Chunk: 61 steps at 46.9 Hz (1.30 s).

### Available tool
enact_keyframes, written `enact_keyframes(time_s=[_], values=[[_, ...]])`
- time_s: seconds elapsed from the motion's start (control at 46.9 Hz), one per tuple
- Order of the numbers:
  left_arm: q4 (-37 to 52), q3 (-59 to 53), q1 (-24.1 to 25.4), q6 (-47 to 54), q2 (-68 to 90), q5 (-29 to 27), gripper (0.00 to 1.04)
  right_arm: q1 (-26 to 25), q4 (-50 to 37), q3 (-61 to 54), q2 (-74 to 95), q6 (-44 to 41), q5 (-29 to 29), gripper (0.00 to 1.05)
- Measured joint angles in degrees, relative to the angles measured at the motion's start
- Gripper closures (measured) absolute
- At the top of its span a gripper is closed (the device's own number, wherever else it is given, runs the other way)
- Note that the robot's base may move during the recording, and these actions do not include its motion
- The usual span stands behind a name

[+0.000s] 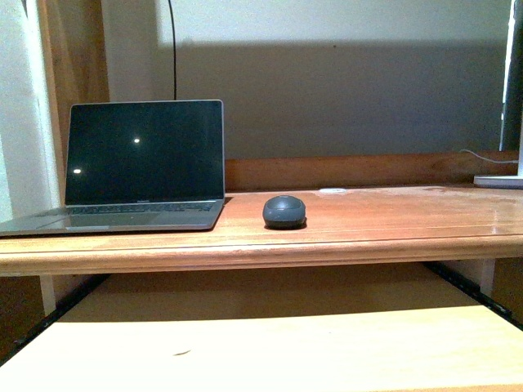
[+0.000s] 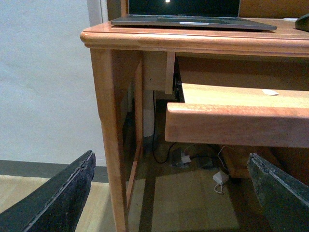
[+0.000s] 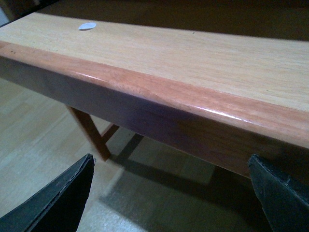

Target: Place mouse

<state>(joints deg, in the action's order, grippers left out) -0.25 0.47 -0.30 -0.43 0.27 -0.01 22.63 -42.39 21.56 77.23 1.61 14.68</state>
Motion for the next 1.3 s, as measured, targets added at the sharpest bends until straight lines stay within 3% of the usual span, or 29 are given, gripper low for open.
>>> enact_keyframes(time_s=[0.405, 0.575, 0.895, 1.299], values=[[0.0, 0.0, 0.0, 0.0, 0.0, 0.0, 0.08, 4.7, 0.7, 28.1, 27.1, 0.3, -18.9, 0.07], [0.0, 0.0, 0.0, 0.0, 0.0, 0.0, 0.08, 6.4, 2.9, 31.6, 30.2, 1.6, -21.2, 0.07], [0.0, 0.0, 0.0, 0.0, 0.0, 0.0, 0.08, 3.6, 5.1, 29.5, 24.3, 6.8, -23.0, 0.07], [0.0, 0.0, 0.0, 0.0, 0.0, 0.0, 0.08, -5.7, 9.9, 6.7, -6.3, 16.5, -20.2, 0.07]])
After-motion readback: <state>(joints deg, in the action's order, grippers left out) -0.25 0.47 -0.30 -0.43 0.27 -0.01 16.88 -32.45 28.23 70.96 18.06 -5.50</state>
